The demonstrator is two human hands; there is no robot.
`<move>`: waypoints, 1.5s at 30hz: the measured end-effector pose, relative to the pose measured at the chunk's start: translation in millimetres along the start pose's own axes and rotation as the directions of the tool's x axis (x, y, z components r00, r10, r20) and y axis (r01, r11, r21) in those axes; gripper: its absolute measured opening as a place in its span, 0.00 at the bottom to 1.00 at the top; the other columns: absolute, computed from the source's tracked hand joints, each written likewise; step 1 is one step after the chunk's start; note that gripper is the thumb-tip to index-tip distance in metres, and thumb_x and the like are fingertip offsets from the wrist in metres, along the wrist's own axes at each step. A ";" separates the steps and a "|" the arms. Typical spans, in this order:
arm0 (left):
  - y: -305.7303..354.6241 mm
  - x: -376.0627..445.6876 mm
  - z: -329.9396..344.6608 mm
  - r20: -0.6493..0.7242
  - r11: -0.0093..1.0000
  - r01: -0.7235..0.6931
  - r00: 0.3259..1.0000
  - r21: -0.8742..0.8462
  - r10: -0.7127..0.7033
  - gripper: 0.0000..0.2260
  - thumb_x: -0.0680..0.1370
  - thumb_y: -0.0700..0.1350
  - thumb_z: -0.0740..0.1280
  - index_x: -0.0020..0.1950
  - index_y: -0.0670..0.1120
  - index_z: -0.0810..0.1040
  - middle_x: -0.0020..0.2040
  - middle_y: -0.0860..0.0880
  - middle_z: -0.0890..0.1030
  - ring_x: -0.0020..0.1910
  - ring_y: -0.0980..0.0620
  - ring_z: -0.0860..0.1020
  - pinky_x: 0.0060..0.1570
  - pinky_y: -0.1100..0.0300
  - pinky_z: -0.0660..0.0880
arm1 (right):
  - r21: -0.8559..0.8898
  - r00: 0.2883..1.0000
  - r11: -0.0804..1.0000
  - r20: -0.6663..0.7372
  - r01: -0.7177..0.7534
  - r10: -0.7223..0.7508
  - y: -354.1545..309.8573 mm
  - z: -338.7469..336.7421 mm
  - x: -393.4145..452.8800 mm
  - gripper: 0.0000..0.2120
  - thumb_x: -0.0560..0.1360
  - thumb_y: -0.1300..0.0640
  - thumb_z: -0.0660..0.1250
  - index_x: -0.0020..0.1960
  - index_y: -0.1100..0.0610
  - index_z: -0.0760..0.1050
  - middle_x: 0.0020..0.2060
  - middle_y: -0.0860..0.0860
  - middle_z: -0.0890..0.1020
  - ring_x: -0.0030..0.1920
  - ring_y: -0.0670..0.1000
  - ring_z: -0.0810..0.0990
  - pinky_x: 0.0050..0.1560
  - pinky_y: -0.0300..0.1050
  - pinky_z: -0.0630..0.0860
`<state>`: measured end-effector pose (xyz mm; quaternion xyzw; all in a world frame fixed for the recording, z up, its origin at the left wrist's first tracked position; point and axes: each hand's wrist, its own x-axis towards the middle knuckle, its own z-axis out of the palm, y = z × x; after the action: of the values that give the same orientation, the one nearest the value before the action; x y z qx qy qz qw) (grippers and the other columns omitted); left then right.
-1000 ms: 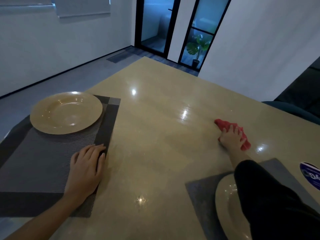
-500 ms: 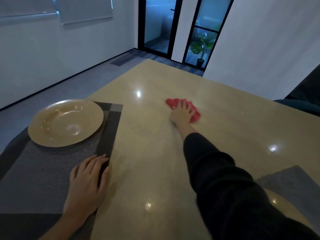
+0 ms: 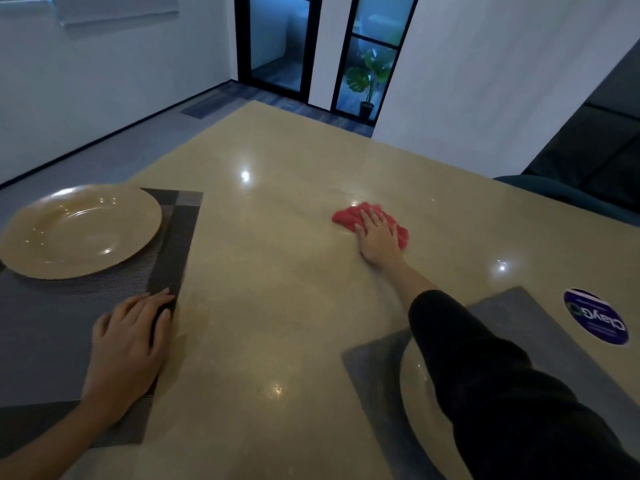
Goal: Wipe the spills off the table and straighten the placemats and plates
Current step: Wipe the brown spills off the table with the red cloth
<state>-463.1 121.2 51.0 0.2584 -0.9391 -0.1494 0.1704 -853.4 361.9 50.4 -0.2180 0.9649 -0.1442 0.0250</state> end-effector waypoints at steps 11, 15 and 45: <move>8.5 0.3 -0.2 -0.028 1.000 0.000 1.000 -0.005 0.000 0.21 0.79 0.54 0.50 0.64 0.49 0.75 0.62 0.50 0.78 0.64 0.48 0.71 0.61 0.46 0.62 | 0.079 0.755 0.755 -0.039 -0.651 0.654 44.7 -18.7 -34.5 0.27 0.82 0.48 0.46 0.78 0.54 0.45 0.78 0.55 0.46 0.76 0.62 0.41 0.71 0.67 0.38; 5.9 2.9 -0.8 -0.035 1.000 -0.004 0.999 -0.022 0.003 0.19 0.80 0.53 0.52 0.64 0.49 0.74 0.62 0.50 0.78 0.63 0.50 0.70 0.61 0.47 0.62 | 0.039 0.903 0.902 -0.007 -0.429 0.430 -63.6 17.2 -17.4 0.26 0.82 0.48 0.46 0.78 0.51 0.45 0.78 0.52 0.45 0.77 0.60 0.40 0.71 0.67 0.37; -0.4 -2.7 3.1 -0.057 0.998 -0.039 0.998 -0.041 0.037 0.21 0.80 0.55 0.48 0.64 0.47 0.73 0.59 0.44 0.78 0.63 0.44 0.70 0.62 0.46 0.60 | 0.149 0.722 0.707 0.122 -0.692 0.681 37.4 -35.9 -83.9 0.33 0.80 0.47 0.50 0.77 0.57 0.39 0.77 0.54 0.39 0.76 0.60 0.35 0.72 0.63 0.33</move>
<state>-462.1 122.9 47.4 0.2409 -0.9353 -0.1587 0.2049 -797.0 439.7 72.7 0.1555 0.9579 -0.2067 0.1247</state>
